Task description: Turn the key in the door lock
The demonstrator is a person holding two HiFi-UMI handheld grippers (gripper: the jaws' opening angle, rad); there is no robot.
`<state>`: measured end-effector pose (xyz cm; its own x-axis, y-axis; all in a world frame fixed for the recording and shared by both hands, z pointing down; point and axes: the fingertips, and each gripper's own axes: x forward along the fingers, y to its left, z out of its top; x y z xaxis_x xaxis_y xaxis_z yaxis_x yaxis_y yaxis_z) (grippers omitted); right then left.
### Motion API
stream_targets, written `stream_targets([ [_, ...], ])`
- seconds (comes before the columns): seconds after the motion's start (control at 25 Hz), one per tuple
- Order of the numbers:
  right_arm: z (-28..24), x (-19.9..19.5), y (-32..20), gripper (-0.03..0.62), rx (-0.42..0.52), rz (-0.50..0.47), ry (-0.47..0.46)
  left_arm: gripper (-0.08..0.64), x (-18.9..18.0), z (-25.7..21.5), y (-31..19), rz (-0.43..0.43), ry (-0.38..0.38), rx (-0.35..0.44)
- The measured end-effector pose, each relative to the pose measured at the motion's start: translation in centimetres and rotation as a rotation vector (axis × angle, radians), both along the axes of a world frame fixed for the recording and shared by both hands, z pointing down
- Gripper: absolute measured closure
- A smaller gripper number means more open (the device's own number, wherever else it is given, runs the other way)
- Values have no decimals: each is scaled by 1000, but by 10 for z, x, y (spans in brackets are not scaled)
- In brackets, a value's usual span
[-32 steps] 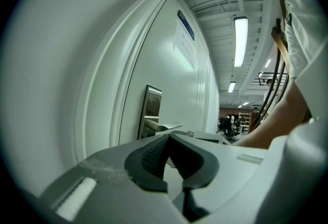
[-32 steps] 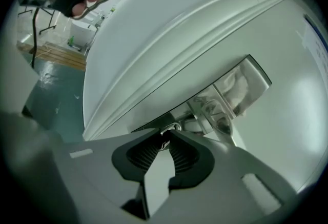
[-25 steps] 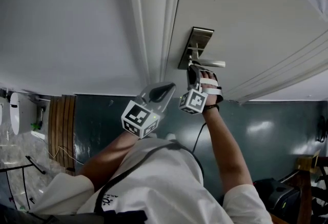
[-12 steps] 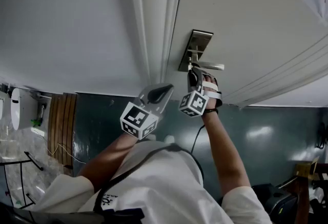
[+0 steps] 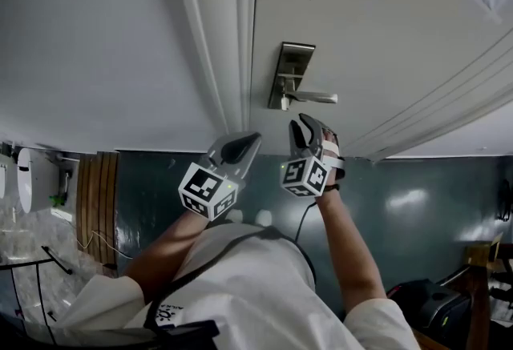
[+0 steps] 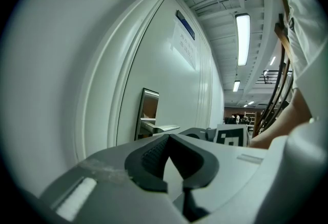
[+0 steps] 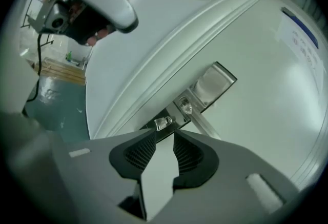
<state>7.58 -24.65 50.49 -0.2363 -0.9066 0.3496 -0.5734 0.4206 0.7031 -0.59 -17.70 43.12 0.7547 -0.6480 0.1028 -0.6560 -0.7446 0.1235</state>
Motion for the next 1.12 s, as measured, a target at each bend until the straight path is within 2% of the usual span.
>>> stream_targets([
  [0.2, -24, 0, 29, 482, 3, 1, -206, 555, 7, -6, 4, 8, -2, 6],
  [0.48, -54, -1, 68, 504, -28, -2, -582, 555, 23, -27, 22, 37, 28, 34],
  [0.68, -91, 3, 96, 533, -6, -13, -762, 555, 24, -37, 33, 45, 51, 46],
  [0.8, -108, 10, 111, 554, 6, 13, -879, 555, 21, -42, 37, 36, 67, 50],
  [0.92, -112, 18, 121, 574, 7, 43, -956, 555, 17, -47, 41, 29, 75, 57],
  [1.12, -109, 24, 123, 583, 0, 68, -1011, 555, 5, -51, 41, 5, 82, 61],
])
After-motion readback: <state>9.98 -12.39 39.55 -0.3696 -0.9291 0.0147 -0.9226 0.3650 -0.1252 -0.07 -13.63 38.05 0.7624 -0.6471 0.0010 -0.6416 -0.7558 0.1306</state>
